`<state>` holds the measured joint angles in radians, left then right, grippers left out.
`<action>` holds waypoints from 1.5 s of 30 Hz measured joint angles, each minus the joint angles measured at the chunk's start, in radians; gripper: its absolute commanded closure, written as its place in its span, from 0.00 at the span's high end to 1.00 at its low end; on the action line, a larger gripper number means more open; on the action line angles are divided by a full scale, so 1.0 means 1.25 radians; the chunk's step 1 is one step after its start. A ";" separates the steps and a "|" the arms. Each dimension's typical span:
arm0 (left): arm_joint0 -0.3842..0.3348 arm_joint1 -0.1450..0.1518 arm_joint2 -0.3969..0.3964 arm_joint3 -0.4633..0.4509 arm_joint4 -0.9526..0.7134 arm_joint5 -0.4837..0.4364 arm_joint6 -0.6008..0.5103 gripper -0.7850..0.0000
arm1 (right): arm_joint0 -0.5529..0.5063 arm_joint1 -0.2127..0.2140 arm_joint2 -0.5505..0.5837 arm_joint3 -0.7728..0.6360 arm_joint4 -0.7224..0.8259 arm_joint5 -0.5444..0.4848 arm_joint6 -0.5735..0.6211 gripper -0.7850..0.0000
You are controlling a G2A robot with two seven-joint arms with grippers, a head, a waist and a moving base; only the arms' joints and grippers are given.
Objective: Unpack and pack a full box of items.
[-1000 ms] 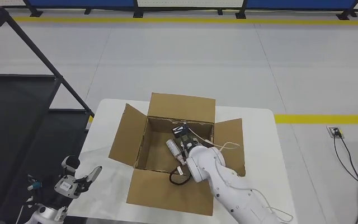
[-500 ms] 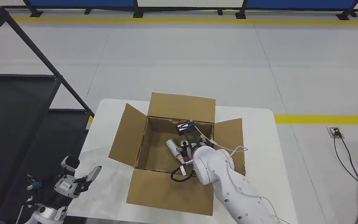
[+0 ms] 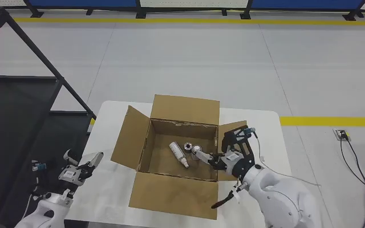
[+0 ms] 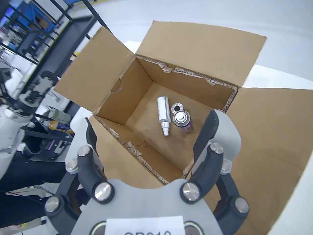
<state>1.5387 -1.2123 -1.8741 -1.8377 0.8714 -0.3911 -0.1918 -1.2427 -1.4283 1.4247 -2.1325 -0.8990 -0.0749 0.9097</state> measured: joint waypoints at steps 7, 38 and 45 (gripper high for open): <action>-0.038 0.004 0.063 -0.015 0.072 -0.001 -0.046 1.00 | -0.044 0.013 0.202 0.016 0.267 0.008 0.046 1.00; -0.113 0.009 0.271 -0.008 0.244 0.033 -0.134 1.00 | 0.127 0.057 0.181 0.288 0.442 -0.051 0.185 1.00; -0.128 0.009 0.286 0.014 0.245 0.048 -0.148 1.00 | 0.197 0.064 0.090 0.332 0.513 -0.085 0.266 1.00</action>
<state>1.3785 -1.2007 -1.5167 -1.8197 1.1771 -0.3306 -0.3762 -0.9966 -1.3489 1.5374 -1.7171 -0.2581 -0.1816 1.2420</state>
